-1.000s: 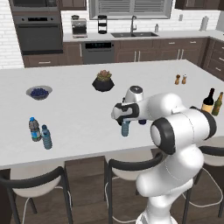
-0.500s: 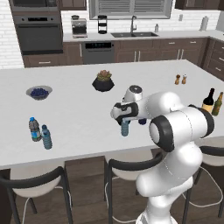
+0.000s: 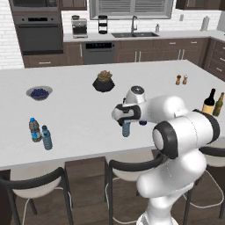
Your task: Move the plastic bottles in the middle to the plastics group, and the glass bottles in the middle to the glass group.
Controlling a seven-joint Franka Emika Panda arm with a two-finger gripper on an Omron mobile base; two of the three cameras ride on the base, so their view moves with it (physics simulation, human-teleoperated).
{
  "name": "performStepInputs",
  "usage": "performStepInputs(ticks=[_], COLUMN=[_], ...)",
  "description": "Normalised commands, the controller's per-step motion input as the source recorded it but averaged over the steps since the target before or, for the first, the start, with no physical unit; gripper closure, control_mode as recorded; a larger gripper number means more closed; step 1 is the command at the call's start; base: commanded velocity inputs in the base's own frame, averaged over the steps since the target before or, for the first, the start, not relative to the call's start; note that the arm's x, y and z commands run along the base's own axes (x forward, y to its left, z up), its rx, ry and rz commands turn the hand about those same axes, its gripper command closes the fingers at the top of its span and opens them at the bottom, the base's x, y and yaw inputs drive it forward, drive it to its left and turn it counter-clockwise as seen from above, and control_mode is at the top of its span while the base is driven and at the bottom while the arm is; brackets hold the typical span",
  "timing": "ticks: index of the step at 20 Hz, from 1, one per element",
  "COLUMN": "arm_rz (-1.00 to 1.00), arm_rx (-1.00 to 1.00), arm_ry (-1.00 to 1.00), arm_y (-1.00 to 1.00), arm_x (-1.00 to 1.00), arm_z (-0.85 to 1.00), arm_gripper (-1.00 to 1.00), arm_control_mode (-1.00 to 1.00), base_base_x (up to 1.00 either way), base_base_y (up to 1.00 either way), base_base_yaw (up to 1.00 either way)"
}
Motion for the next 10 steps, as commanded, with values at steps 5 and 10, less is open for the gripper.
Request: performStepInputs(ticks=[5,10], arm_rz=[0.11,0.24], arm_rx=[0.0,0.0], arm_ry=[-0.22,-0.15], arm_y=[0.52,0.97], arm_x=[-0.77,-0.12], arm_z=[0.12,0.33], arm_gripper=[1.0,1.0], arm_control_mode=[-1.0,-1.0], base_base_x=[0.0,0.0], base_base_y=[0.0,0.0], base_base_yaw=[0.0,0.0])
